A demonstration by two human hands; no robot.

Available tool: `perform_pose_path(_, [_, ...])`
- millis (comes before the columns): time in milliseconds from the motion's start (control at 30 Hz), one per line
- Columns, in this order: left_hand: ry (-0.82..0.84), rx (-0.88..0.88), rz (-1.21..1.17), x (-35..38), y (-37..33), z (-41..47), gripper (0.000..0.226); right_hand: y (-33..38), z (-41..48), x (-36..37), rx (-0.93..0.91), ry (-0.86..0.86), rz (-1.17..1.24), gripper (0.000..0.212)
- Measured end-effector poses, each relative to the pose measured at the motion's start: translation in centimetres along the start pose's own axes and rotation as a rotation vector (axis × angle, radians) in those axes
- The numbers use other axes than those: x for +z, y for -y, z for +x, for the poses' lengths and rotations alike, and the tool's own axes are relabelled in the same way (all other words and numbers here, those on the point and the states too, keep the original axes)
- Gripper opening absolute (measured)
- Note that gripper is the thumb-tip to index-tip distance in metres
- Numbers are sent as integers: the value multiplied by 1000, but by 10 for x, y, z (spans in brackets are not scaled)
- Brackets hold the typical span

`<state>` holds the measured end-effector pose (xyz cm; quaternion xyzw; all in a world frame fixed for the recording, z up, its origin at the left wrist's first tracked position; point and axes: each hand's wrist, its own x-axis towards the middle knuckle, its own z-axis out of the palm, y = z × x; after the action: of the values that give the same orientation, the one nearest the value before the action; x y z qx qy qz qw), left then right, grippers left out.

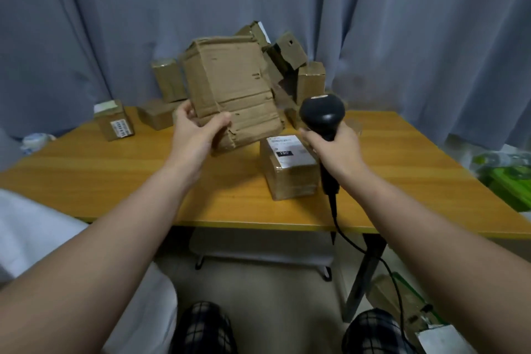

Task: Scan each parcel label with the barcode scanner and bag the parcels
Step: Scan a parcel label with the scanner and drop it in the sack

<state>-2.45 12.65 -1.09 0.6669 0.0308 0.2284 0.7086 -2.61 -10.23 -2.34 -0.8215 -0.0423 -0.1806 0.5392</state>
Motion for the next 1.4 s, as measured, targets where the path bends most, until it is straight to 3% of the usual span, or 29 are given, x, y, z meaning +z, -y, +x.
perform_pose_path(67, [-88, 111, 173, -19, 9, -10, 79, 11, -22, 20, -18, 95, 56, 24])
perform_pose_path(167, [-179, 239, 575, -35, 27, -31, 87, 8, -46, 55, -38, 139, 20, 31])
perform_pose_path(300, [-65, 405, 1144, -44, 50, -46, 90, -6, -60, 82, -104, 215, -188, 47])
perform_pose_path(433, [108, 453, 1395, -49, 68, -41, 89, -21, -52, 80, -135, 221, -399, 58])
perform_pose_path(600, [384, 464, 1478, -38, 77, -41, 65, -32, -46, 59, -83, 227, -386, 51])
perform_pose_path(700, [315, 442, 1340, -33, 73, -37, 46, -35, -50, 53, -94, 188, -284, 45])
perform_pose_path(833, [259, 415, 1169, -36, 60, -18, 38, -29, -57, 57, -29, 217, -118, 49])
perform_pose_path(900, [232, 286, 1265, -45, 57, -3, 47, -25, -62, 62, 2, 238, -53, 48])
perform_pose_path(1000, [376, -3, 1329, -58, 53, 12, 81, -21, -73, 75, 16, 266, -15, 48])
perform_pose_path(1067, [446, -69, 1340, -61, 48, 14, 100, -21, -81, 85, 72, 281, 65, 49])
perform_pose_path(1233, [377, 51, 1431, -60, 29, -2, 114, -22, -101, 104, 239, 247, 353, 53])
perform_pose_path(1400, [290, 148, 1448, -51, 24, -21, 91, -27, -108, 108, 292, 238, 468, 57])
